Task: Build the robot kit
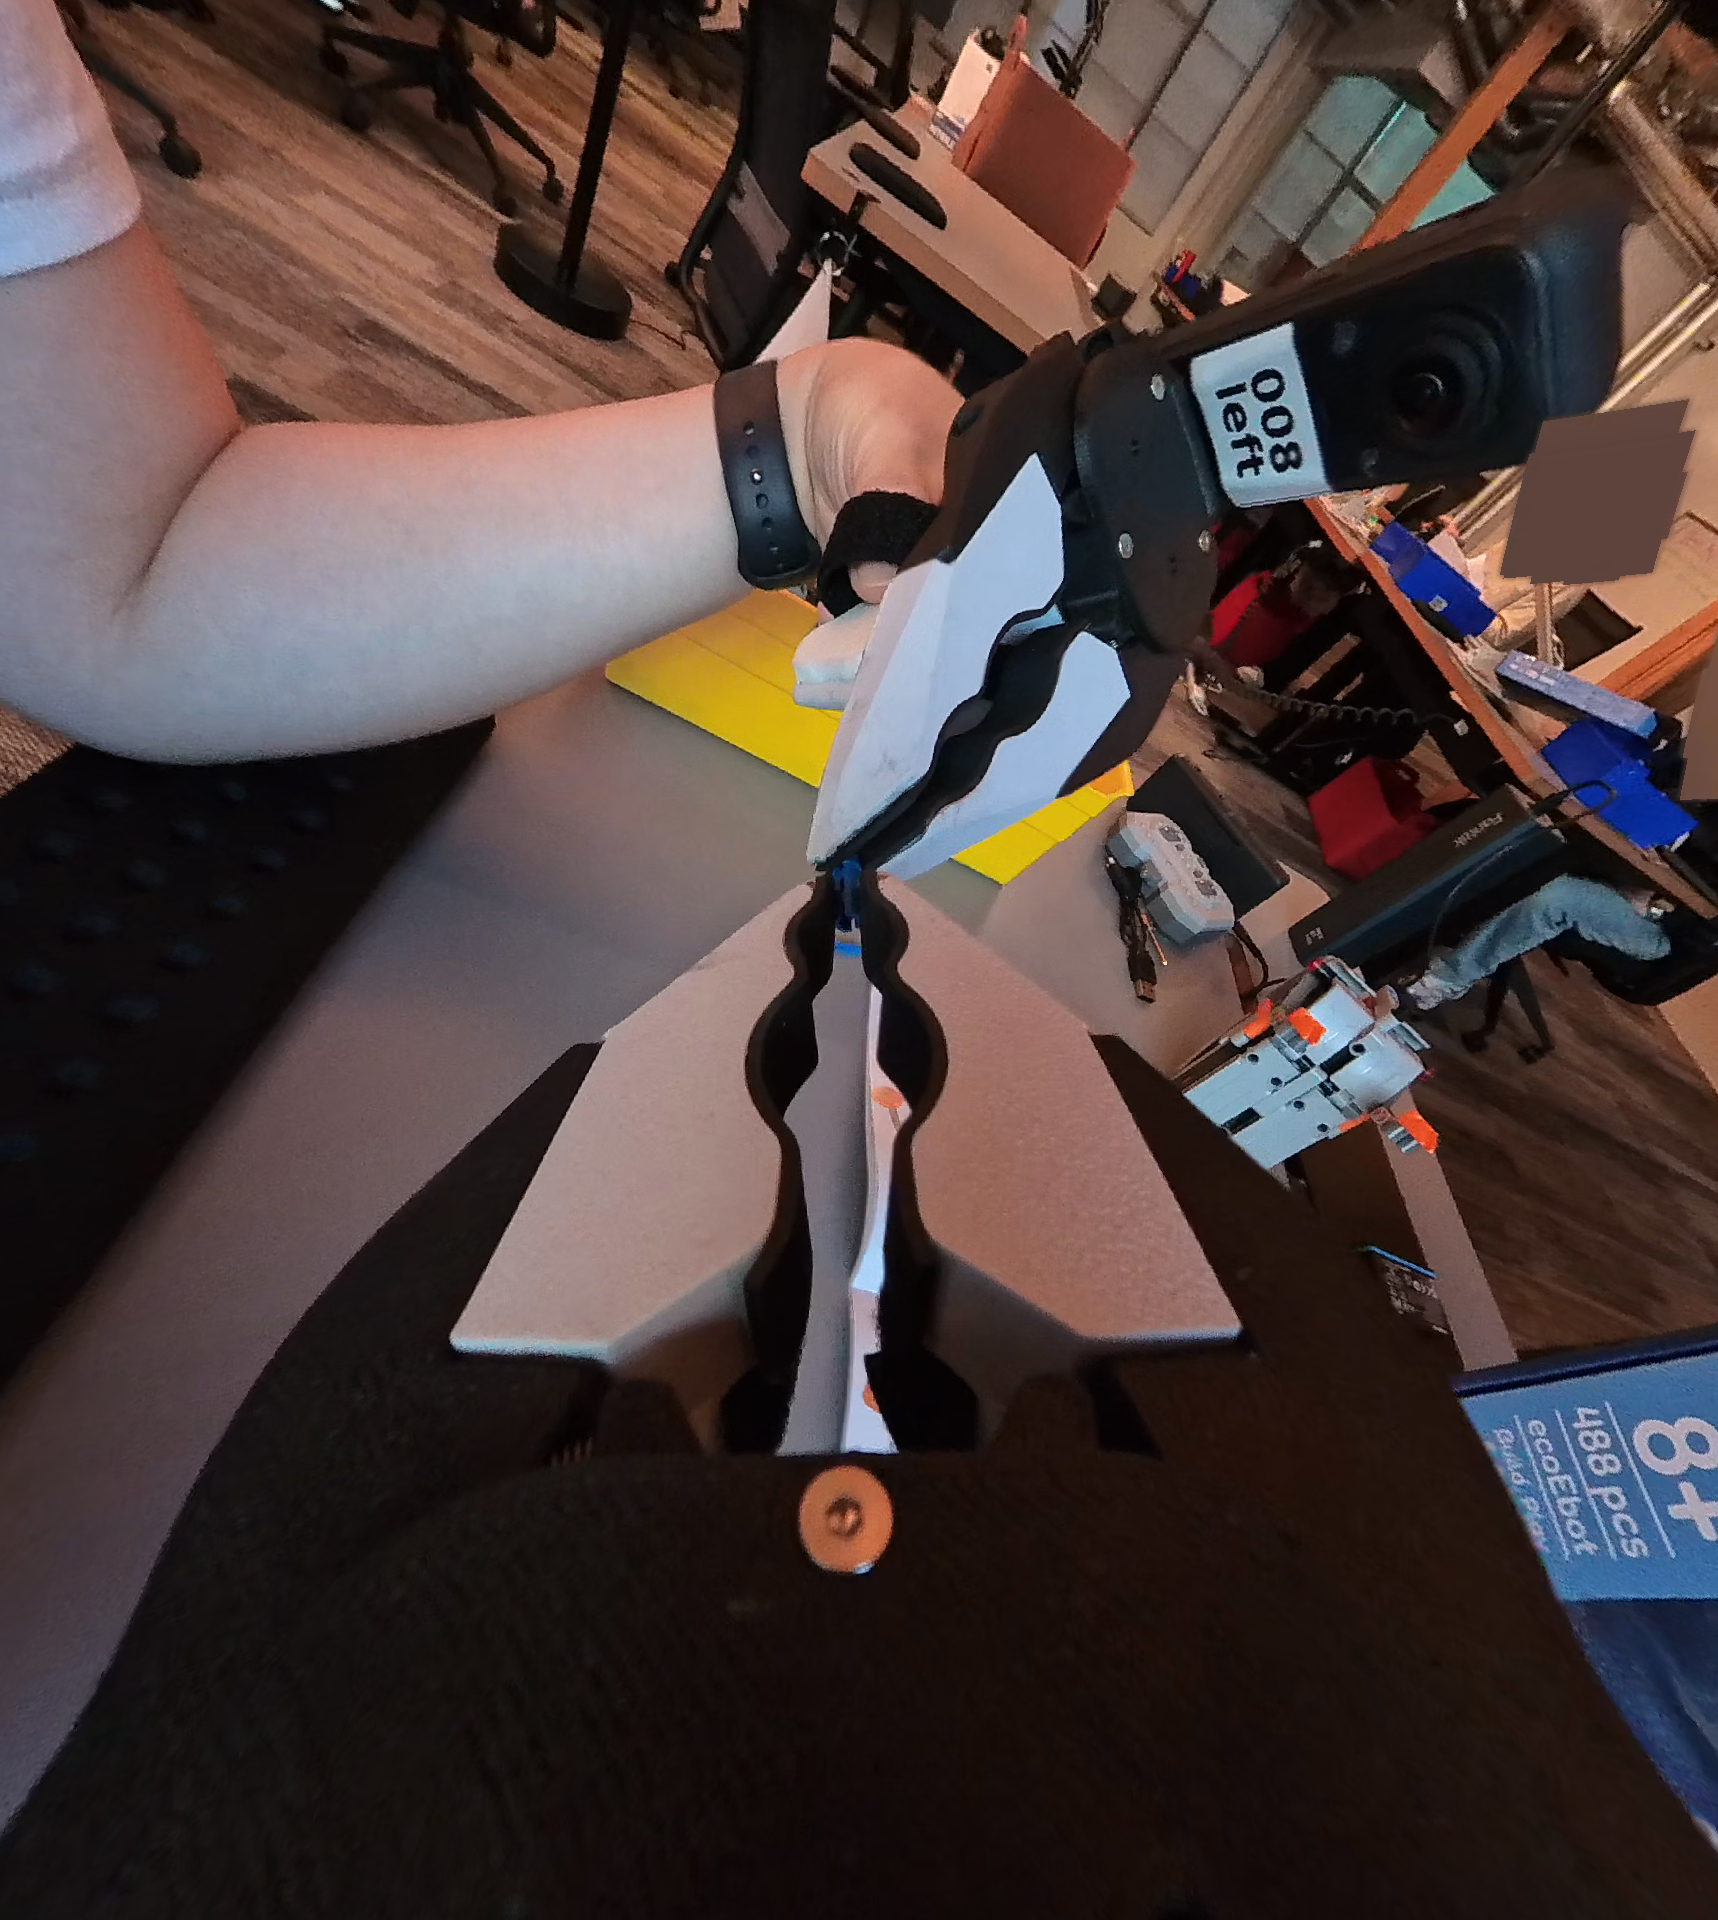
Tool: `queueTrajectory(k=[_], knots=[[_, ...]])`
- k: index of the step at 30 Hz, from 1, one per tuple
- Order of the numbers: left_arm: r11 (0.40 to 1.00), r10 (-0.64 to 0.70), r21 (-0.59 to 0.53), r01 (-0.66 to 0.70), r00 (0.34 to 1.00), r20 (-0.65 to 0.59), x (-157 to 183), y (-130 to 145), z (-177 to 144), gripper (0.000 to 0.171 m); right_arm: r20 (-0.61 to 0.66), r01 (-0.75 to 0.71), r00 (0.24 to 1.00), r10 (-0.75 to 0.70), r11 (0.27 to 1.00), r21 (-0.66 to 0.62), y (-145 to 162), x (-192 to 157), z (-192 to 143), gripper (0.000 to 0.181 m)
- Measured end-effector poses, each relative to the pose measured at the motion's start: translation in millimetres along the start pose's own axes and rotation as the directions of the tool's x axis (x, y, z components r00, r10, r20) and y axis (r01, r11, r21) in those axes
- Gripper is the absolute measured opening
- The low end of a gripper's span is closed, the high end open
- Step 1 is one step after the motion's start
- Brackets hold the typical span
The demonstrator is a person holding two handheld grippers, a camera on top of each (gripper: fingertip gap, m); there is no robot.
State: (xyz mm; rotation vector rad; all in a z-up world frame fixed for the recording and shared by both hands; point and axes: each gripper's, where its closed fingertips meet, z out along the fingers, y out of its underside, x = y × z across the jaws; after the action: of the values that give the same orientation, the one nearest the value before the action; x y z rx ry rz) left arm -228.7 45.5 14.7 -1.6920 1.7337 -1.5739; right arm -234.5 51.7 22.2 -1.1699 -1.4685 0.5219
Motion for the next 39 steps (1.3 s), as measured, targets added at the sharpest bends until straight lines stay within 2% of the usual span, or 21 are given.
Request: queueTrajectory(k=[36,39], knots=[[1.0,0.02,0.023,-0.019,0.999,-0.038,3.0,-0.3,-1.6,0.002,-0.022,0.033,0.999,-0.034,0.999,-0.039,-3.8,0.4,1.7,0.005],[0.998,0.02,0.056,-0.018,0.999,-0.041,2.8,-5.8,-3.8,0.002,-0.049,0.026,0.998,-0.027,1.0,-0.018,-6.4,5.3,-0.5,0.004]])
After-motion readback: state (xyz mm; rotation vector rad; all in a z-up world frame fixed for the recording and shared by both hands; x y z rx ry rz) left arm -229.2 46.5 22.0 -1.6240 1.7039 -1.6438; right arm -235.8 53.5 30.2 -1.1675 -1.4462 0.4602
